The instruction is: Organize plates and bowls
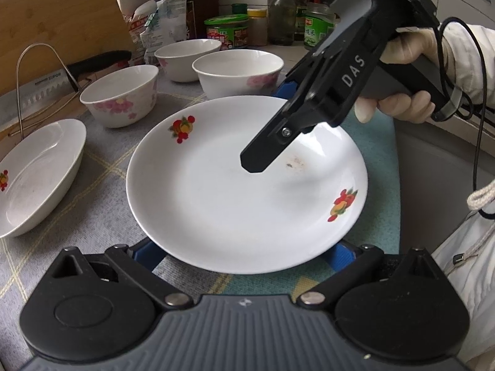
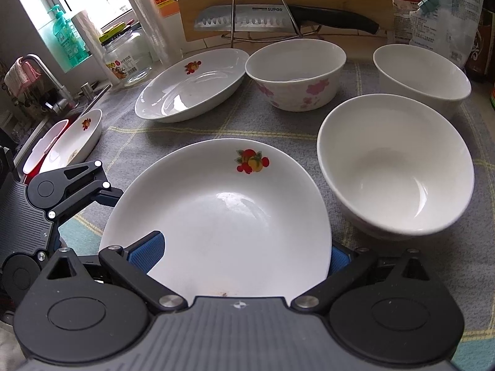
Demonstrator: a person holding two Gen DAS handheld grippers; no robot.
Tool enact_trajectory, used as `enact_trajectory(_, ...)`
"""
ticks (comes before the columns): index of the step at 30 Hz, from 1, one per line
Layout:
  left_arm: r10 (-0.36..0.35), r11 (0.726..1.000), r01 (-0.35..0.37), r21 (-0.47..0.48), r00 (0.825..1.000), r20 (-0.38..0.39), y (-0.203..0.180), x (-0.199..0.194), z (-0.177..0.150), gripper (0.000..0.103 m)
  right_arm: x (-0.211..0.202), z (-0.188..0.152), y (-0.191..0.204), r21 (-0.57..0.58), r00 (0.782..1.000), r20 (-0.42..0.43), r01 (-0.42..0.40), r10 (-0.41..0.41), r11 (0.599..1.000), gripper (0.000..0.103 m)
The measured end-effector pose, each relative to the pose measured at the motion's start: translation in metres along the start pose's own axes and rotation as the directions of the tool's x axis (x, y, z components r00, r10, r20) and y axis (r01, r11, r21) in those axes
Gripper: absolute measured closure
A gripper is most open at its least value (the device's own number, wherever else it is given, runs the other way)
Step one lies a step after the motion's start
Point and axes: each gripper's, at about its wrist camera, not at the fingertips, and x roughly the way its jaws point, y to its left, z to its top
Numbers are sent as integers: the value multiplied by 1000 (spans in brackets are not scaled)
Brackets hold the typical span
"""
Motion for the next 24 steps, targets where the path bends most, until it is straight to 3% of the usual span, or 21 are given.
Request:
enact_trajectory(11, 10, 1000, -9, -19, 1000, 19, 0, -14, -4, 2, -3, 5, 11, -4, 1000, 2, 7, -7, 1000, 0)
enact_trajectory(24, 50, 997, -48, -64, 998, 39, 12, -56, -22, 2, -5, 16, 58, -73, 1000, 18, -10, 11, 997, 0)
